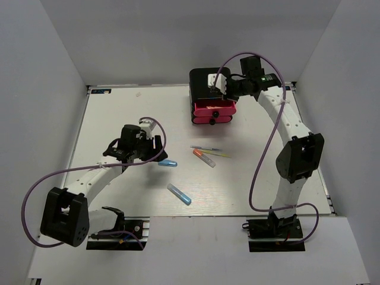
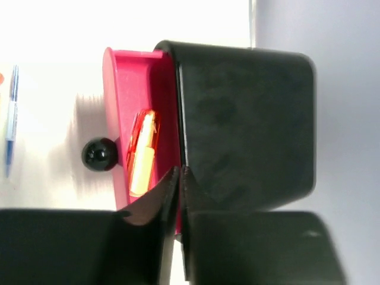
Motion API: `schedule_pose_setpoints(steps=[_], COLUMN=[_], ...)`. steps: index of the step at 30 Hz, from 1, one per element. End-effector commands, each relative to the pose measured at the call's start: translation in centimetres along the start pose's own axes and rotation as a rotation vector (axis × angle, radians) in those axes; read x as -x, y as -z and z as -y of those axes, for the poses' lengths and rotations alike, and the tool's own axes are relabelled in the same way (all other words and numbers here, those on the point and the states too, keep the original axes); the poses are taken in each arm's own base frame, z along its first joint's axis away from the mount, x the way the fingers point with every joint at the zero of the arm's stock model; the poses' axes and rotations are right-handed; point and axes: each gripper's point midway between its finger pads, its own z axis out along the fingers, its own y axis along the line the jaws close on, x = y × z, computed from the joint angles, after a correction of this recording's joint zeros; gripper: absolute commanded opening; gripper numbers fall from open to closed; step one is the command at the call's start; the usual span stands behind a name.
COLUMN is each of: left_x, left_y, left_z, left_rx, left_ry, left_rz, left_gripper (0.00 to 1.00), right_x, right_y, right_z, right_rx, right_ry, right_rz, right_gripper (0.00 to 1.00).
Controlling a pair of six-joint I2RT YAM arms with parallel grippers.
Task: Sort the stationery into containers
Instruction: Pick up the stationery from the center of the board.
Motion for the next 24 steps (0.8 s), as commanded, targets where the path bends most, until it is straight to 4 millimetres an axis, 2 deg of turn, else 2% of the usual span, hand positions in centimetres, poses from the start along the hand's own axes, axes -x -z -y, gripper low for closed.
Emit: schedule_pose_setpoints(steps=[1,2,3,4,5,7,8,9,10,11,12,13,18,19,20,24], left_x=[2.2,2.4,2.0,2.8,2.6,1.8,1.3,0.4,0.6,-0.4,-0.5,-0.9,-2.3,-2.8,-3.2,-3.3], left_y=[0.1,0.1,-0.4,-0.5,-0.7,-1.8,-2.2,-2.4,-2.7,-3.5,-3.8,-4.1,-5.6,-6.1,-6.3,-7.0], left_z=[1.6,2.0,1.6,1.9,2.2,1.9,1.9,1.6,1.5,1.1,0.9,0.8,0.4,-0.4,-0.3,-1.2], left_rx=[-0.105,-0.136,-0.139,-0.151,-0.183,-0.211,-0.232,-0.241,-0.242,-0.241,-0.235,-0.232,-0.208,-0.181,-0.175,-0.109], left_ry=[-0.190,-0.234,-0.294,-0.335,-0.370,-0.461,-0.479,-0.537,-0.556,-0.567,-0.614,-0.629,-0.685,-0.690,-0.701,-0.731], left_rz=[0.076,0.083,0.066,0.075,0.056,-0.017,-0.047,-0.096,-0.111,-0.158,-0.172,-0.187,-0.256,-0.281,-0.295,-0.308], left_gripper=[0.69,0.67,0.66,0.64,0.64,0.65,0.67,0.69,0.71,0.73,0.73,0.74,0.75,0.77,0.77,0.77], right_x=[4.6,5.1,5.1,5.5,6.1,5.6,6.3,6.7,5.6,6.2,6.3,5.7,5.5,5.4,5.3,5.5], right_y=[3.7,4.1,4.0,4.4,4.5,4.1,4.8,5.2,4.3,5.0,5.3,4.7,5.0,4.9,4.9,4.8], right_z=[0.9,0.4,-0.9,-2.0,-3.2,-5.5,-6.0,-6.4,-7.9,-8.0,-8.2,-9.4,-10.6,-10.8,-11.0,-11.5], right_rx=[-0.065,-0.054,-0.012,0.015,0.042,0.081,0.082,0.077,0.105,0.092,0.083,0.109,0.119,0.125,0.129,0.144], right_ry=[0.009,0.013,0.010,0.001,-0.012,-0.058,-0.060,-0.055,-0.095,-0.085,-0.093,-0.124,-0.162,-0.168,-0.174,-0.187], right_rz=[0.117,0.133,0.158,0.164,0.201,0.215,0.241,0.251,0.246,0.260,0.264,0.259,0.254,0.254,0.256,0.268], right_gripper=[0.00,0.00,0.00,0.00,0.07,0.36,0.51,0.54,0.56,0.57,0.57,0.57,0.57,0.57,0.57,0.57])
